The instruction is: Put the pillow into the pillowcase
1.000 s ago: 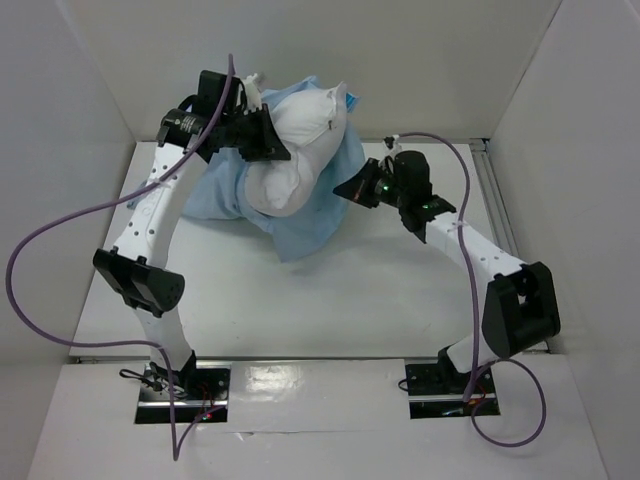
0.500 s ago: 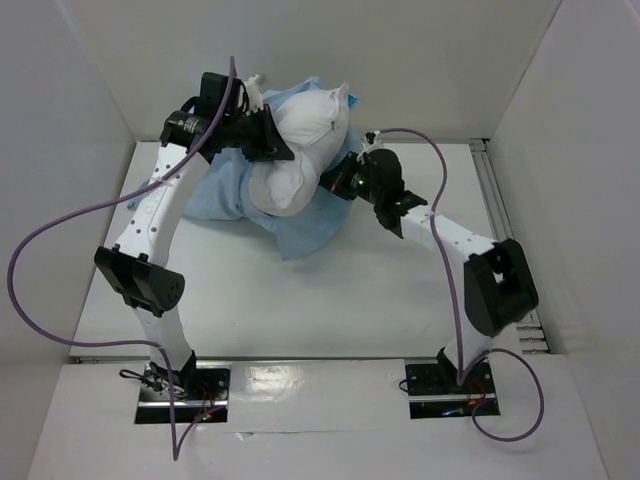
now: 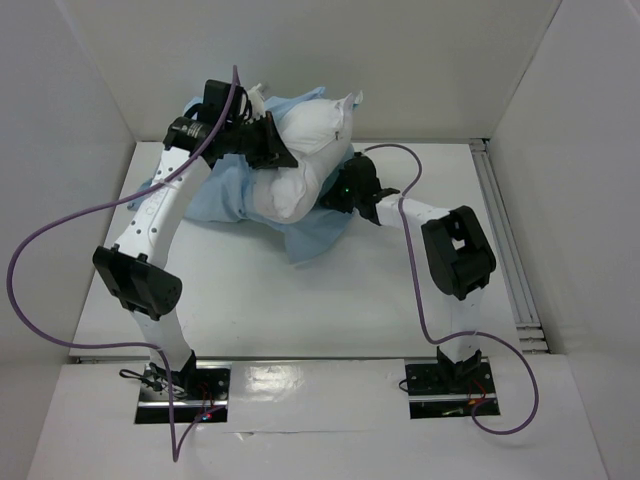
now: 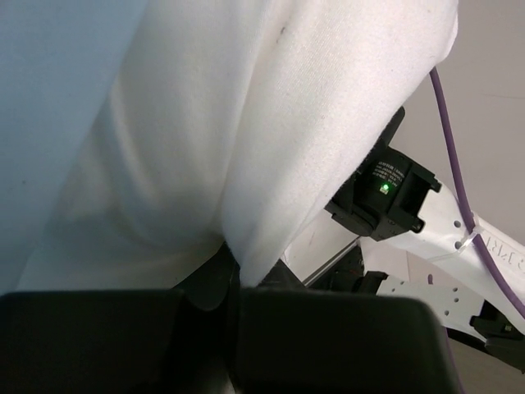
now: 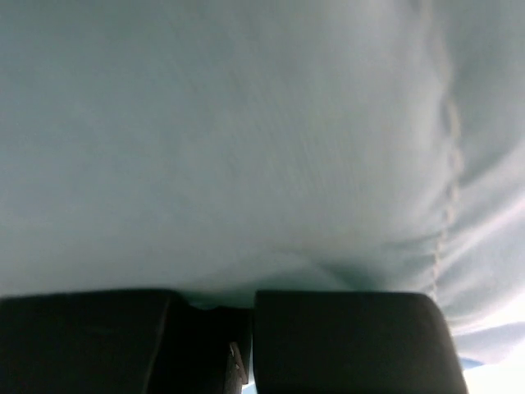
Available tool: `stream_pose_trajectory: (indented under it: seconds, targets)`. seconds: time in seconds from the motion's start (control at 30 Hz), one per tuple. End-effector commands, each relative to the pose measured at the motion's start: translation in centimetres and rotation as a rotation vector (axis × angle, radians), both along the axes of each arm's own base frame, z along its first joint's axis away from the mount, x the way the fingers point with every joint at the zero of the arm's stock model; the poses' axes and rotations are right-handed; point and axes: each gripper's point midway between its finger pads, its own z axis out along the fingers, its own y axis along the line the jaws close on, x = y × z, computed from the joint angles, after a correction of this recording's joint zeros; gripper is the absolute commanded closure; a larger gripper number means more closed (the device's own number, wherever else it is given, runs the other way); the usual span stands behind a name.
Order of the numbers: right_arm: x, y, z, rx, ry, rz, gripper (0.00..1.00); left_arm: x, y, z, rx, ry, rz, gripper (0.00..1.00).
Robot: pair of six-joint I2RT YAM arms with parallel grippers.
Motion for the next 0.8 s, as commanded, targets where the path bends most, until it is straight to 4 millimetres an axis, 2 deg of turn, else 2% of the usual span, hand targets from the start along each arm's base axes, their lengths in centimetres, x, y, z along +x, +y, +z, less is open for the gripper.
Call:
stream_pose_trajectory:
  seconds: [0.0, 0.03, 0.07, 0.1, 0.13, 0.17, 0.2, 0.27, 0.37, 0.4, 0.47, 0.5, 0.53, 0.57, 0.6, 0.63, 0.77]
  targets:
    - [1.1, -2.0, 1.9, -0.021, -0.070, -0.037, 1.00, -0.5, -0.3, 6.3, -0.122, -0.168, -0.011, 1.00]
    - [1.0, -1.5, 2.7, 0.025, -0.091, -0.027, 1.00, -0.5, -0.3, 6.3, -0.122, -0.168, -0.011, 1.00]
    - [0.7, -1.1, 4.4, 0.069, -0.129, -0.008, 0.96, -0.5, -0.3, 6.3, -0.122, -0.168, -0.011, 1.00]
    - [0.8, -0.8, 5.2, 0.103, -0.169, -0.002, 0.79, -0.5, -0.4, 6.6, -0.130, -0.176, -0.021, 1.00]
    - [0.9, -0.5, 6.3, 0.129, -0.195, 0.003, 0.72, -0.5, -0.4, 6.6, -0.130, -0.176, -0.021, 1.00]
    - [0.9, -0.5, 6.3, 0.133, -0.204, 0.003, 0.64, -0.5, -0.4, 6.6, -0.130, -0.176, -0.021, 1.00]
    - [1.3, -0.3, 7.3, 0.157, -0.237, 0.000, 0.54, -0.5, -0.6, 6.8, -0.143, -0.177, -0.026, 1.00]
    - [1.6, 0.0, 8.3, 0.186, -0.271, 0.007, 0.50, -0.6, -0.8, 7.1, -0.155, -0.177, -0.032, 1.00]
    - [2.3, 1.6, 7.8, 0.214, -0.264, 0.014, 0.41, -0.6, -0.9, 7.3, -0.162, -0.184, -0.041, 1.00]
    - [3.2, 1.3, 5.7, 0.179, -0.227, -0.021, 0.38, -0.8, -1.0, 7.4, -0.174, -0.175, -0.048, 1.00]
    - [4.0, 2.5, 5.3, 0.148, -0.192, -0.046, 0.30, -1.1, -1.5, 7.6, -0.181, -0.182, -0.066, 1.00]
    - [5.1, 1.9, 3.0, 0.098, -0.160, -0.100, 0.25, -1.4, -1.4, 8.0, -0.184, -0.190, -0.067, 1.00]
    - [4.9, 1.9, 1.1, 0.051, -0.095, -0.123, 0.25, -1.4, -1.4, 8.0, -0.189, -0.184, -0.063, 1.00]
    - [6.0, 2.8, 2.5, 0.054, -0.119, -0.131, 0.25, -1.5, -1.5, 8.0, -0.193, -0.182, -0.071, 1.00]
    - [6.6, 2.6, 0.3, 0.018, -0.088, -0.154, 0.30, -1.4, -1.6, 8.2, -0.201, -0.183, -0.067, 1.00]
    - [7.1, 2.7, 0.4, 0.004, -0.077, -0.162, 0.34, -1.8, -1.6, 8.2, -0.205, -0.178, -0.075, 1.00]
    - [6.8, 1.6, -2.1, -0.071, -0.036, -0.183, 0.62, -2.1, -1.5, 8.5, -0.214, -0.188, -0.072, 1.00]
